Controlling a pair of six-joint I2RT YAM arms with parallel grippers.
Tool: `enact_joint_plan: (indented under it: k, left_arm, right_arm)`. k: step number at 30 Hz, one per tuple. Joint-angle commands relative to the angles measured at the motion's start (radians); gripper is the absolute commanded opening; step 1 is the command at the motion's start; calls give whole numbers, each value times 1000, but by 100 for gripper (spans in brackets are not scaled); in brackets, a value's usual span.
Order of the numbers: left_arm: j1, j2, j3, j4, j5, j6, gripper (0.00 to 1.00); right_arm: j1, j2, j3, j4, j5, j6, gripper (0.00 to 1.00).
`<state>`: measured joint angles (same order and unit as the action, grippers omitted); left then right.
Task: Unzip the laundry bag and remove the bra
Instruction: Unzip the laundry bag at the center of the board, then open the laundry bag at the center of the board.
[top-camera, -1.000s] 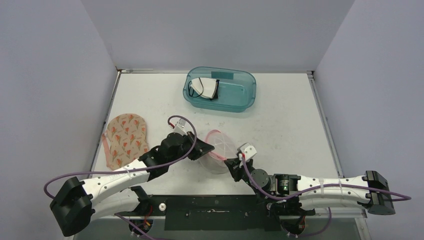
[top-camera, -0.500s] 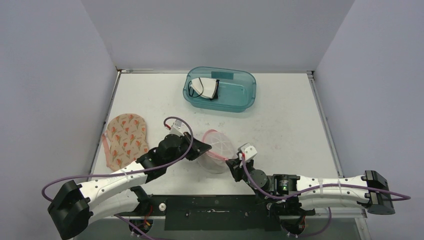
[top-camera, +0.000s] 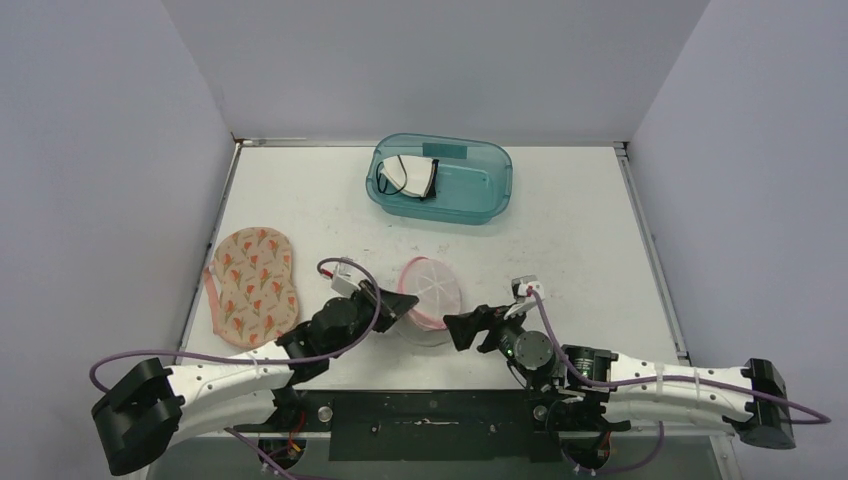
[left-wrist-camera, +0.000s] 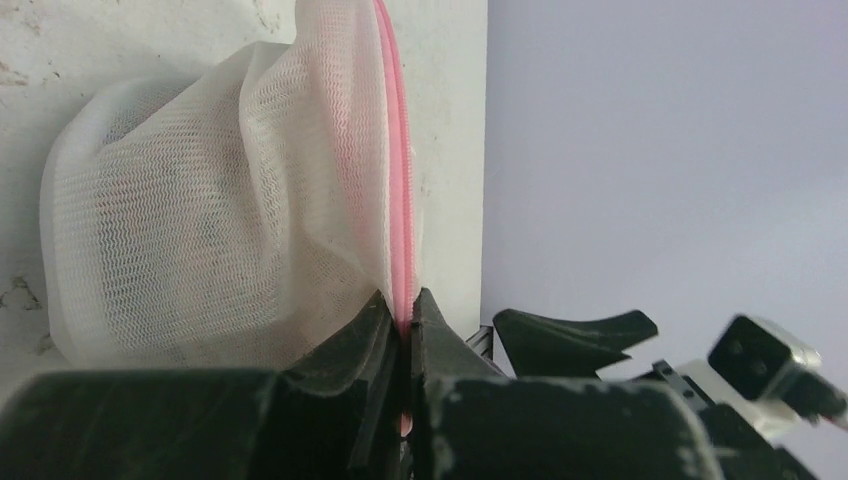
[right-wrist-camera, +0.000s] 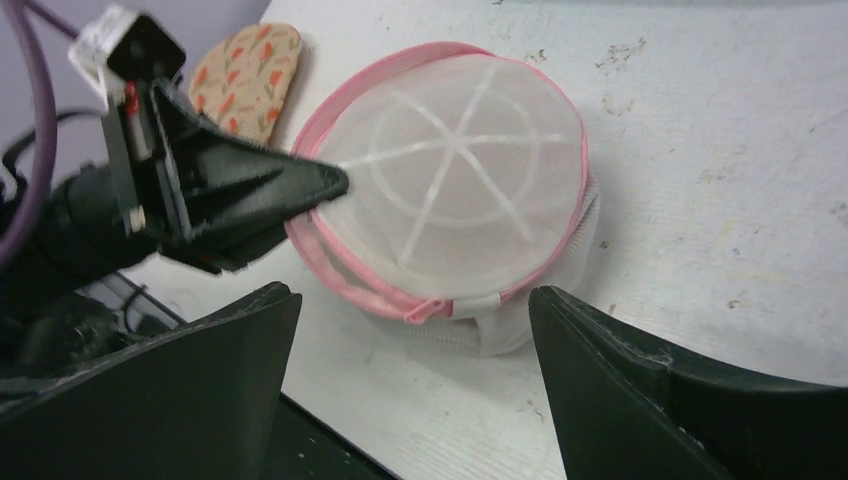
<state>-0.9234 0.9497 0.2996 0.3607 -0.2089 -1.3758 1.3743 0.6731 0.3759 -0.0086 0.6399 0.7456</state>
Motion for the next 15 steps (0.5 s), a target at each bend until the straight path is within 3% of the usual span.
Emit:
enact_joint_plan:
  k: [1,3,6,15]
  left_arm:
    - [-112,-6,-113,347,-280,23,0]
    - [-177,16,-177,494,-432,58,0]
    - [-219,62,-215,625,-518,94,0]
    - [-287,256,-206,939,-672,285,0]
  right_arm:
    - [-163,-25,-91,171,-212,261,89]
    - [-257,-14,-139,298,-356,331,91]
    - [-340,45,-172,429,-499,419,97]
    - [-350,206,-184,605,-560,585,98]
